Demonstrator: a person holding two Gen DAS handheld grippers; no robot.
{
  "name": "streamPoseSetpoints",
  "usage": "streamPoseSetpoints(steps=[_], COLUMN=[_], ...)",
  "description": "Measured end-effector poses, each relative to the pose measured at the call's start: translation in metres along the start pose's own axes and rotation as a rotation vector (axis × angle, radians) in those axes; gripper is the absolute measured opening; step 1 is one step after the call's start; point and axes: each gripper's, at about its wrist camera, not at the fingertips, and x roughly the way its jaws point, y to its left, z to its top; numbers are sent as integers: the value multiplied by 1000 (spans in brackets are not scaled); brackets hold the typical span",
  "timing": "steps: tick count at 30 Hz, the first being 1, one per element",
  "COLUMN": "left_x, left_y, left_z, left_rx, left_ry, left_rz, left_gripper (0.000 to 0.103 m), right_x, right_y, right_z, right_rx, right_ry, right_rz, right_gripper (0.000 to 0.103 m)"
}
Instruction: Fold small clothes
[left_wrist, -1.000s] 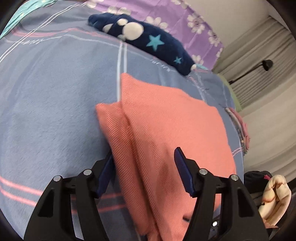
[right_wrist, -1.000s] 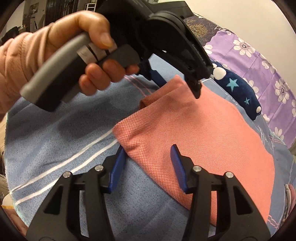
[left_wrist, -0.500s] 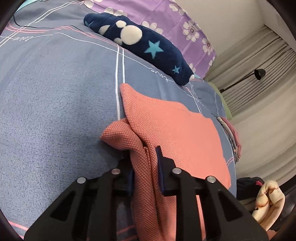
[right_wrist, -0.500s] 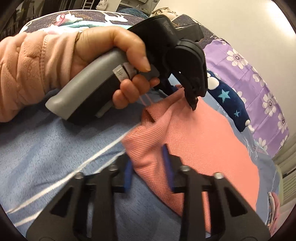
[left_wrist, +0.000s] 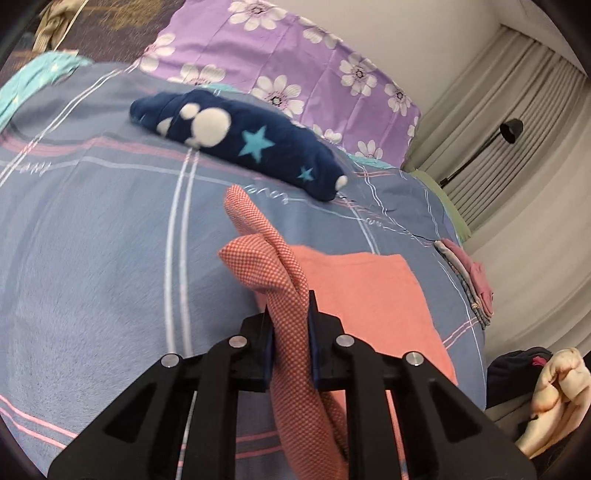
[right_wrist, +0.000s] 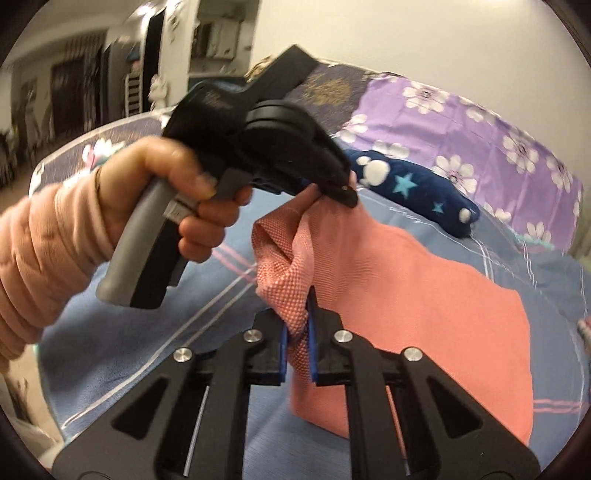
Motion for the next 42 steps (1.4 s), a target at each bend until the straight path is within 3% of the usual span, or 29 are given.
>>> streamPoseSetpoints(steps=[10, 22, 31, 42], left_x=[34, 115, 166, 205], left_y=[-80, -177, -226, -248], left_z=[11, 3, -9, -25], left_rx=[84, 174, 247, 315], left_ry=[21, 101, 185, 234], left_rz=[29, 35, 64, 154], left_gripper=[13, 12, 12, 15], right_x=[-29, -51, -69, -69], right_y=[-93, -194, -234, -254], right_z=[-22, -80, -117, -145], right_rx=[268, 537, 664, 782], right_ry=[-25, -14, -19, 5], right_rz=[37, 62, 52, 118], right_gripper=[8, 8, 8, 7])
